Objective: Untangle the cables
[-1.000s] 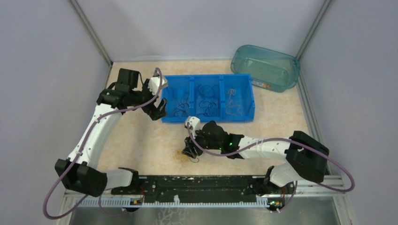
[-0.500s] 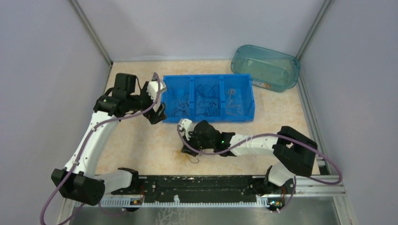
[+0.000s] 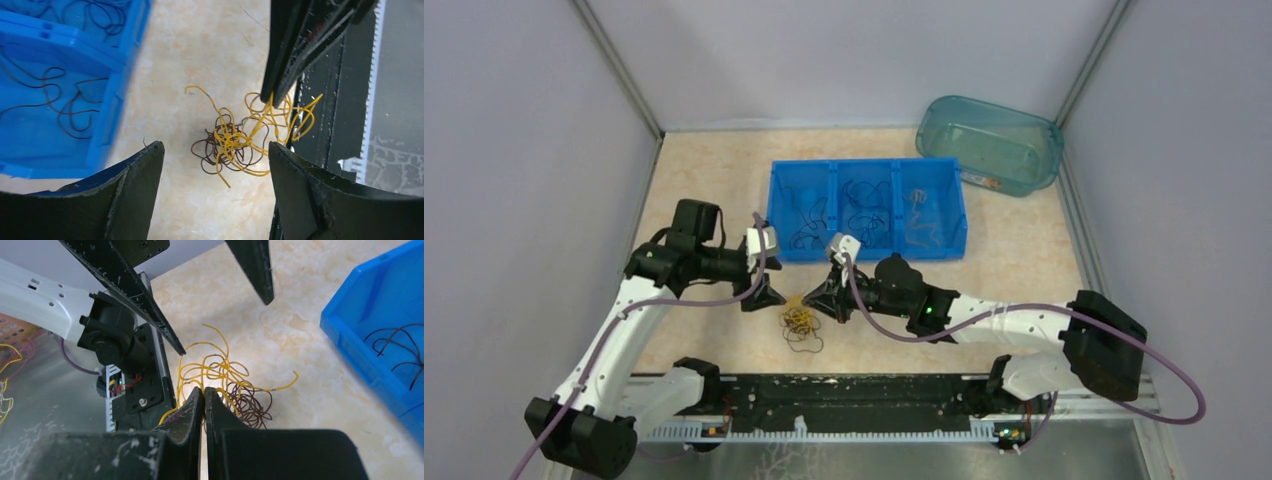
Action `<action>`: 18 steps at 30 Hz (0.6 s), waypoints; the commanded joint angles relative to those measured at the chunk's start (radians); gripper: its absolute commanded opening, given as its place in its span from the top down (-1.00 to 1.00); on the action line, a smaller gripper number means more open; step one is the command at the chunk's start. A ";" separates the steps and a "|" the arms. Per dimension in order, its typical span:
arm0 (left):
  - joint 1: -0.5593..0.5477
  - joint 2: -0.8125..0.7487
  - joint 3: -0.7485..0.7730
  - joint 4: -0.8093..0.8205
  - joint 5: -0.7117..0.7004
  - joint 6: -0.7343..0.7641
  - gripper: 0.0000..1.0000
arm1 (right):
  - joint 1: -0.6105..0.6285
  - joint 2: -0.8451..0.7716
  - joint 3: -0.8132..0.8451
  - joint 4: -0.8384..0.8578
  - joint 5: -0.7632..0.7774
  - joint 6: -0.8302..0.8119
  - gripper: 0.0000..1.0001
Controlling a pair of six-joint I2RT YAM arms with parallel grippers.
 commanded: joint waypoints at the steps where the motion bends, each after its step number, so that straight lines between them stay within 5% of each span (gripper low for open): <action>1: -0.017 -0.004 -0.036 -0.071 0.065 0.123 -0.56 | 0.011 -0.050 -0.018 0.121 0.009 0.039 1.00; 11: -0.086 0.002 -0.059 -0.019 0.082 0.093 -0.18 | 0.011 -0.027 -0.024 0.162 -0.013 0.062 1.00; 18: -0.110 0.010 -0.038 -0.009 0.027 0.114 0.55 | 0.010 -0.028 -0.040 0.166 -0.016 0.066 1.00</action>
